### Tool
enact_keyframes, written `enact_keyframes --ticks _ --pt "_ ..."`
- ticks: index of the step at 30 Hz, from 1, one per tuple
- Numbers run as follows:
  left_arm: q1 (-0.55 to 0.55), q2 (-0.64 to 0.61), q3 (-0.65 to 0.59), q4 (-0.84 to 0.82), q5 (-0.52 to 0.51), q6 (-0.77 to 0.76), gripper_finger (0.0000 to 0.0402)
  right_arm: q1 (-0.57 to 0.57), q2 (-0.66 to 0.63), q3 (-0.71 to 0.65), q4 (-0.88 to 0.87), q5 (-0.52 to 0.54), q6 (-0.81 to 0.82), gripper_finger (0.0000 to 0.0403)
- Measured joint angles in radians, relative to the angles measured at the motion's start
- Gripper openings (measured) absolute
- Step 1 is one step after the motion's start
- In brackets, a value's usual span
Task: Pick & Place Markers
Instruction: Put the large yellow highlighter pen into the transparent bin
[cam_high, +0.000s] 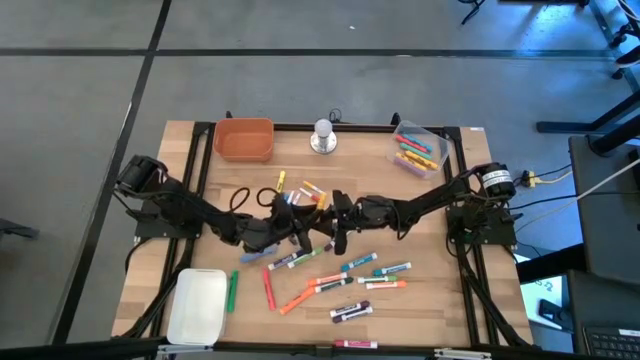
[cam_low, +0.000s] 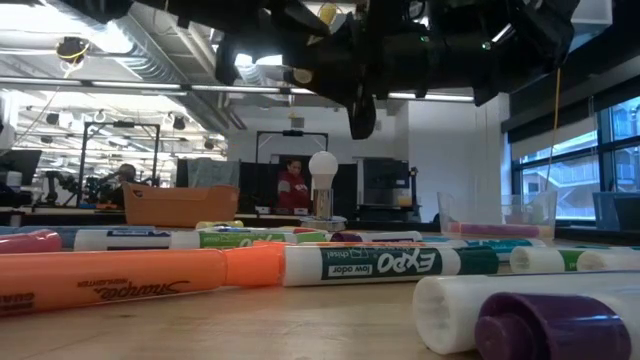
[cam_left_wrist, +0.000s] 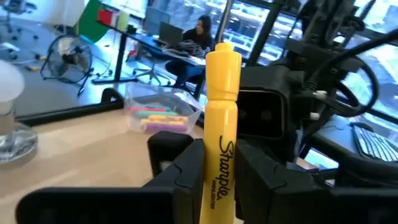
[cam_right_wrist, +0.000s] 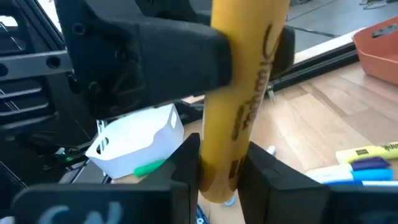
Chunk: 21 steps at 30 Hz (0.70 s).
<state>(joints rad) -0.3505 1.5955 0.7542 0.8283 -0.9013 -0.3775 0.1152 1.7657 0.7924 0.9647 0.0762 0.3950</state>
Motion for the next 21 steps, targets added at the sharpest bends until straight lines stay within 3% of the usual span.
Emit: enact_keyframes --ticks 12,21 --pt "0.009 0.0 -0.001 0.007 0.036 0.058 0.0092 -0.001 0.0 0.001 -0.019 0.016 -0.094 0.0074" --pt "-0.031 -0.015 0.002 -0.03 -0.023 0.209 0.0108 -0.051 -0.067 0.002 -0.358 -0.045 -0.101 0.0074"
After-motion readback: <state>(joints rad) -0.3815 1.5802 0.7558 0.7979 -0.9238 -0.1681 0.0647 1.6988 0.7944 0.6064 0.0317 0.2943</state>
